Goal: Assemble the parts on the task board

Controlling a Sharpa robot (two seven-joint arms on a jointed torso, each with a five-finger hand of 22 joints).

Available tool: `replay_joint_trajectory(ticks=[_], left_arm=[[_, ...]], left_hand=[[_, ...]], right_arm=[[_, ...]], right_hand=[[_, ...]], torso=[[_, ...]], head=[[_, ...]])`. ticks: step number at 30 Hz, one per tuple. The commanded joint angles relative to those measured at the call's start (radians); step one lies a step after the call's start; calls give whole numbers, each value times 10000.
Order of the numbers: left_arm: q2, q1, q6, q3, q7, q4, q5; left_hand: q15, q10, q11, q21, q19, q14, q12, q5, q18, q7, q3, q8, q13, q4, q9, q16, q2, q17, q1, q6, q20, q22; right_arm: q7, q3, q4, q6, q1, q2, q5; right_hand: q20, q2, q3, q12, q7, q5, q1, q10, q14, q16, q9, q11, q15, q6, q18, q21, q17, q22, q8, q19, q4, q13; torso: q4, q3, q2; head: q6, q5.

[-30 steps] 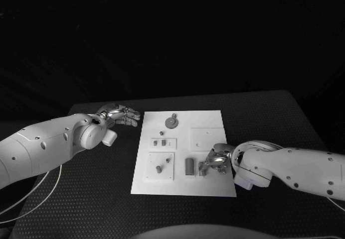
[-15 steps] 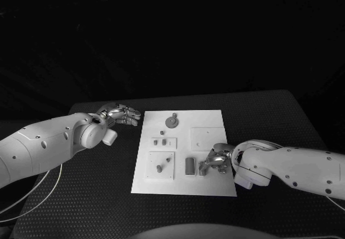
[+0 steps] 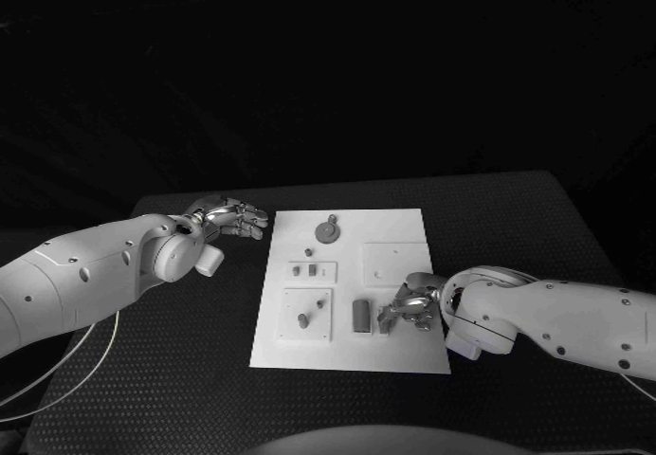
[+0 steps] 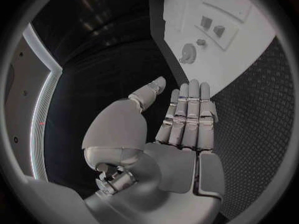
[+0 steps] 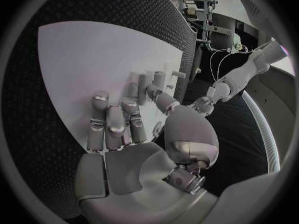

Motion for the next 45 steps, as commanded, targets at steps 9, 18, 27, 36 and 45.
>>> replay_joint_trajectory(ticks=[9,18,27,36,45], left_arm=[[2,7,135,5,54,26,45],[2,7,143,5,48,25,45],[5,7,148,5,48,23,44],[3,7,153,5,47,14,44],[-1,7,159,5,47,18,42]], left_hand=[[78,-18,20,45,-66,14,22,62,-26,-36,4,59,-13,31,-9,-54,-2,20,-94,-49,12,13],[79,-17,19,44,-70,12,23,63,-26,-36,6,60,-13,30,-9,-61,-2,27,-93,-49,12,15],[80,-18,19,44,-72,10,22,63,-26,-36,7,59,-14,30,-10,-67,-3,33,-94,-50,12,17],[81,-20,20,44,-73,11,20,63,-27,-36,7,59,-15,32,-11,-72,-2,39,-96,-52,13,18],[81,-20,21,43,-75,11,20,63,-26,-35,9,59,-15,32,-11,-77,0,46,-94,-53,13,20]], right_arm=[[309,-9,35,469,-35,39,-61],[330,-9,57,632,-41,48,-95],[357,-9,49,568,-44,47,-96],[436,-10,50,577,-46,55,-44],[484,-10,49,598,-48,54,-42]], right_hand=[[-27,112,105,-28,89,-32,283,5,-169,-38,-41,32,-7,-62,143,-67,-77,116,-25,13,-174,14],[-8,541,84,-14,73,-29,715,-14,-202,-28,-49,32,6,-54,143,-52,-82,165,37,-41,-623,30],[22,468,-26,-27,69,-35,664,-30,-245,-36,-46,28,8,-31,143,-57,-124,166,68,-62,-589,25],[54,-257,-58,-66,77,-13,105,-57,-301,-69,-105,44,7,-65,143,-133,-200,117,73,-18,-62,0],[14,-1034,197,-65,96,-24,-34,-102,-368,-78,-135,56,1,-136,143,-173,-270,123,91,10,567,3]], torso=[[2,-2,2],[-1,-1,2],[0,-4,2],[0,-3,3],[2,-5,5]], head=[[-19,9],[-25,11],[-16,16],[-17,18],[-26,16]])
